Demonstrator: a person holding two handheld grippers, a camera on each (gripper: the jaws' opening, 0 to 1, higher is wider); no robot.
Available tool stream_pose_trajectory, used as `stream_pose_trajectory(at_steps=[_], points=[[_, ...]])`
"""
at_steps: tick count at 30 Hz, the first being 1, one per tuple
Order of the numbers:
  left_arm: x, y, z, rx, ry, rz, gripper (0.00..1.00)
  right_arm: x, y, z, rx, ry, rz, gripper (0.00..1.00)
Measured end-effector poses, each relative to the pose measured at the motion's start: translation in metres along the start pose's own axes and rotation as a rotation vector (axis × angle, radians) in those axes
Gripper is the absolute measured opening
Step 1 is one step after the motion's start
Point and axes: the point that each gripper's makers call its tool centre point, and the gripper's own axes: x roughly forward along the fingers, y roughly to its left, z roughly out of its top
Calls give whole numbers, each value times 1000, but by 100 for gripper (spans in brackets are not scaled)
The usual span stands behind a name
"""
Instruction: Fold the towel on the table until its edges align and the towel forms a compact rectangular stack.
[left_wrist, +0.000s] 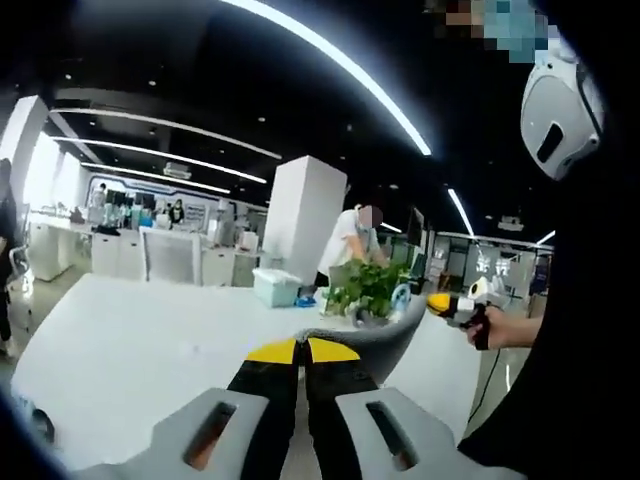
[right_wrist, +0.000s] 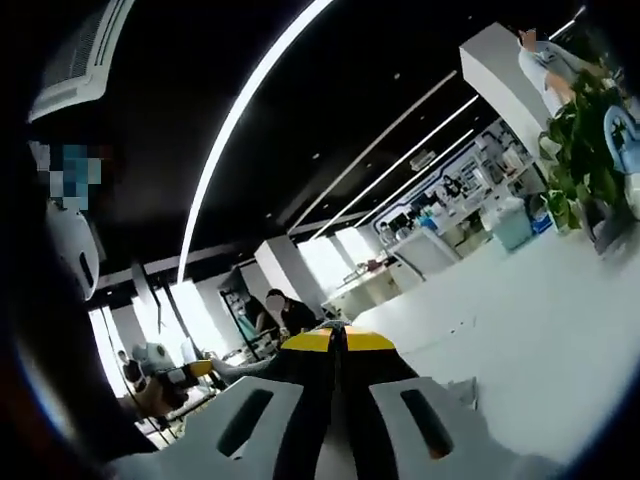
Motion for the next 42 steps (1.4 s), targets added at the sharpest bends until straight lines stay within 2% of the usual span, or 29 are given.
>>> stream_pose_trajectory(at_steps=[4,9,11,16,24,38,42], points=[[-3,-1,18,-12,-63,-16,2,3,10,10,8,-35,39,0],[-4,-2,32,15,-93,-24,2,4,18,17,19,-59,74,0],[-4,-2,32,22,-96,-26,2,4,17,16,19,-56,72,0],[-4,7,13,14,-22,20,2,3,8,2,6,1,40,0],[-7,12,-6,19,44,57,2,-1,-4,-11,9,44,-2,0],[-13,15,-20,-19,63,73,2,-3,-11,-20,10,76,-20,0],[-12,14,-29,-44,94,69,2,-8,-17,-28,8,100,-38,0]])
